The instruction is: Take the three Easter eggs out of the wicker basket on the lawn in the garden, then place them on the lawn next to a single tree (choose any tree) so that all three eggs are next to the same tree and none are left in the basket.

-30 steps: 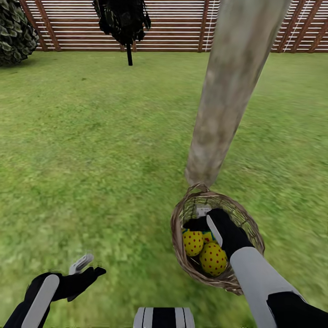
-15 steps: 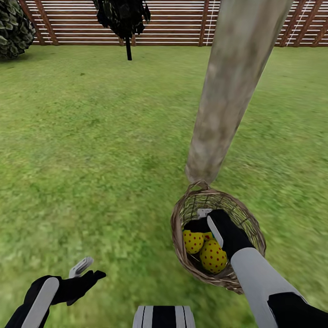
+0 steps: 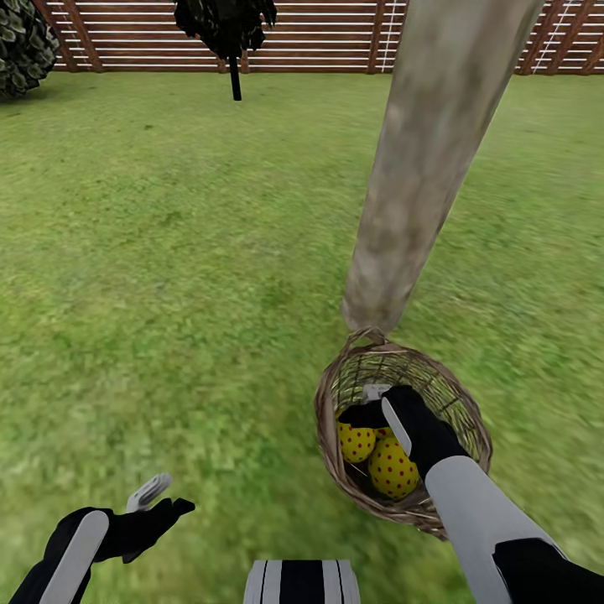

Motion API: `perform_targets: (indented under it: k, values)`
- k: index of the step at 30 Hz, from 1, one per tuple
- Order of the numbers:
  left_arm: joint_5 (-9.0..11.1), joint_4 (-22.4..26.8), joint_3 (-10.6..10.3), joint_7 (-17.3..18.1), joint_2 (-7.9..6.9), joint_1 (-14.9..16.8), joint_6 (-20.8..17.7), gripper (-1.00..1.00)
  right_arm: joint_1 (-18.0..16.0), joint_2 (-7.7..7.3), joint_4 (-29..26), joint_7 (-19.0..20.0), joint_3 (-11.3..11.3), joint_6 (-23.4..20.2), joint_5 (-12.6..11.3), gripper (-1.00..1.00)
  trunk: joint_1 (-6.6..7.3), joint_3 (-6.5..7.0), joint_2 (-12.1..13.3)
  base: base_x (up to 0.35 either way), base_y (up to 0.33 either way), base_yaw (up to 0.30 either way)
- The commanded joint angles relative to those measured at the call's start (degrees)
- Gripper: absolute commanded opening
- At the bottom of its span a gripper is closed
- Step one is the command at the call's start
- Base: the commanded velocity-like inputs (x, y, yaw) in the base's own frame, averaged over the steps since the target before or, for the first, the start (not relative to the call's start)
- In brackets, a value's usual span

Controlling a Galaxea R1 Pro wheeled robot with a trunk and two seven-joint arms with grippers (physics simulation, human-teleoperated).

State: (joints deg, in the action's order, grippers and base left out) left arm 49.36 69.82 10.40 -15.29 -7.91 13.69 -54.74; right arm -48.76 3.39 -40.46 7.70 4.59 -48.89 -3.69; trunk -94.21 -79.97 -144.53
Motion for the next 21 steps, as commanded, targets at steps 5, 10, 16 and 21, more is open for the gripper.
perform_targets:
  k: [5,10,16,21]
  values:
    - [0.6,0.1,0.1,-0.5,0.00,0.0,-0.2,1.00,0.0,-0.03,-0.1,-0.1,0.1,-0.2,-0.4,1.00,-0.09,-0.93,-0.1,0.000,0.000,0.000]
    - [0.6,0.1,0.1,-0.4,0.00,0.0,-0.2,1.00,0.0,-0.05,-0.1,-0.1,0.0,-0.3,-0.4,1.00,-0.09,-0.93,-0.1,0.000,0.000,0.000]
    - [0.6,0.1,0.1,-0.3,0.00,0.0,-0.2,1.00,0.0,-0.03,-0.1,0.1,0.1,-0.3,-0.4,-1.00,-0.12,-1.15,-0.1,0.000,0.000,0.000]
    - [0.4,0.0,0.1,-0.4,0.03,0.0,-0.2,1.00,0.0,-0.05,-0.1,0.3,0.0,-0.3,-0.4,-1.00,-0.12,-1.15,-0.1,0.000,0.000,0.000]
